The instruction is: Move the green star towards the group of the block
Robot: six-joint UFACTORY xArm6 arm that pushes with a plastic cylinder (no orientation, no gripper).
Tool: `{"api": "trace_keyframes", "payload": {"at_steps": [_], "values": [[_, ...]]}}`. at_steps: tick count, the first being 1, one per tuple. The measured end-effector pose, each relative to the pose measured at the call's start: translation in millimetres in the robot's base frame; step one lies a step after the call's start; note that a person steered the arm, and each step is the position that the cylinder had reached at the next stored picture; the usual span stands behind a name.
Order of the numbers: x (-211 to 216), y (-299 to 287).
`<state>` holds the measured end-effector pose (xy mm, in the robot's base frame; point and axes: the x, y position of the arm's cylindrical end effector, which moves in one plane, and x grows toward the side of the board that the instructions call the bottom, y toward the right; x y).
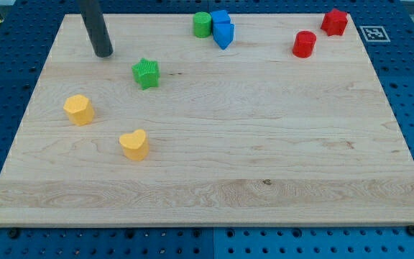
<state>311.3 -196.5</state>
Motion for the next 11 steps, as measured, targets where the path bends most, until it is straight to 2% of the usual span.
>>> {"api": "trace_keyframes", "payload": {"at_steps": [2, 3, 6, 7, 9, 11], "values": [[42, 11], [66, 35], [65, 166], [64, 178], [61, 113], [32, 143]]}}
